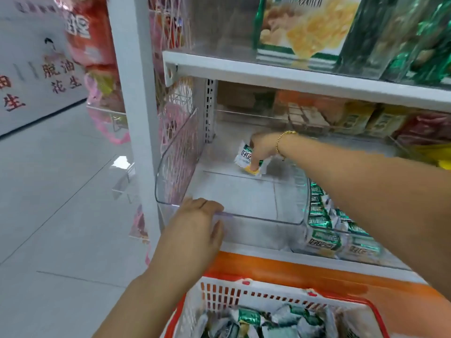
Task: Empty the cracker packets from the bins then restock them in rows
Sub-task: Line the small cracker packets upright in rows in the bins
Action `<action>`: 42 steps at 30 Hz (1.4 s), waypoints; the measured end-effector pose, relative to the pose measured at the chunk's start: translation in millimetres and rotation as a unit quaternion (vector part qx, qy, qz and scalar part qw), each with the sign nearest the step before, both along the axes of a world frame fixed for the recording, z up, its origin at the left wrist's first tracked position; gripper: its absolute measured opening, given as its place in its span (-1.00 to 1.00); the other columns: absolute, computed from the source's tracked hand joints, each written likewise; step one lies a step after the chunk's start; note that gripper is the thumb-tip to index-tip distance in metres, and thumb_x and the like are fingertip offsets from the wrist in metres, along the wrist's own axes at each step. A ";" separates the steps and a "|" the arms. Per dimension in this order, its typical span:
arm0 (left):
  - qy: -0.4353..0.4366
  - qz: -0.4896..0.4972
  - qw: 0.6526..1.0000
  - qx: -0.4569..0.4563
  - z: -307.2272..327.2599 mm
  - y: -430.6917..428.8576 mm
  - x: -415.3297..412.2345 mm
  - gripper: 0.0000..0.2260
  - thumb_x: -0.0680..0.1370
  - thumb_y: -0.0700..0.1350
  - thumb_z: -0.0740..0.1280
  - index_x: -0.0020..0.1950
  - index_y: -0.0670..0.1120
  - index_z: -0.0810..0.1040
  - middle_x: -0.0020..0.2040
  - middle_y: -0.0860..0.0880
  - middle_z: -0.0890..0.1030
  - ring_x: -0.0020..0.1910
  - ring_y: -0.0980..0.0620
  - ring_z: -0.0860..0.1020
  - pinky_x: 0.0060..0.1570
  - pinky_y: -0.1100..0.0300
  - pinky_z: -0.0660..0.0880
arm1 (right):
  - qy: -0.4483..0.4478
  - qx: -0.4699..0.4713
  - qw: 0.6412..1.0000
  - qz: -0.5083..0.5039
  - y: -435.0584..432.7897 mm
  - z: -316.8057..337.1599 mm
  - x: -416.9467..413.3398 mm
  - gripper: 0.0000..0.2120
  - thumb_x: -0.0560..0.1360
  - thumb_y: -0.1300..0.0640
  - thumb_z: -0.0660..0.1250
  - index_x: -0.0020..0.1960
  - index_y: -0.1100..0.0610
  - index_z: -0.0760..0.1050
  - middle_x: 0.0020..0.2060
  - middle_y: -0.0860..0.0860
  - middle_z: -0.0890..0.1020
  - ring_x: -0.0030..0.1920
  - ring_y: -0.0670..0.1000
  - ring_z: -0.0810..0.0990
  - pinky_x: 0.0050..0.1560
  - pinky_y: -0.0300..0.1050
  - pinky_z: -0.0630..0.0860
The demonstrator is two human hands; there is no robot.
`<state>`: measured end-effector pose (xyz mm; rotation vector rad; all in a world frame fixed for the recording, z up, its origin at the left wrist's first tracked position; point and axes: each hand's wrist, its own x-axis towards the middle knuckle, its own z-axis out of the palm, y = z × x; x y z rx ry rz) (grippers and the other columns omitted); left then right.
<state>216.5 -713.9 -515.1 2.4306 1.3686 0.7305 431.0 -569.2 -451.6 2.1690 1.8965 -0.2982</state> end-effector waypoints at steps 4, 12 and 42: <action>0.001 0.004 1.000 -0.002 2.5 1.5 -1.5 -0.69 0.59 -0.04 0.21 0.34 0.10 0.45 0.26 0.13 0.50 0.29 0.16 0.37 0.21 0.35 0.27 | -0.074 -0.004 0.996 0.046 4.4 -16.5 12.8 -0.40 0.32 0.15 0.55 0.27 0.19 0.37 0.11 0.11 0.55 -0.06 0.07 0.47 -0.11 -0.15 0.42; 0.002 0.013 1.000 0.012 -1.1 -3.6 2.3 -0.63 0.61 0.02 0.16 0.42 0.13 0.30 0.35 0.17 0.37 0.37 0.20 0.28 0.29 0.37 0.21 | -0.139 0.072 0.988 -0.001 11.9 -19.8 22.1 -0.43 0.34 0.21 0.54 0.29 0.25 0.43 0.18 0.17 0.53 0.13 0.15 0.56 -0.08 -0.13 0.45; 0.269 0.034 0.951 -0.146 -113.8 -117.2 -46.4 -0.58 0.60 0.04 0.18 0.41 -0.09 0.24 0.32 -0.04 0.30 0.31 0.01 0.32 0.25 0.25 0.31 | 0.043 -0.004 0.987 0.156 -268.8 -156.2 18.0 -0.64 0.55 -0.03 0.30 0.31 0.03 0.38 0.23 0.02 0.48 0.19 0.04 0.48 0.07 -0.11 0.44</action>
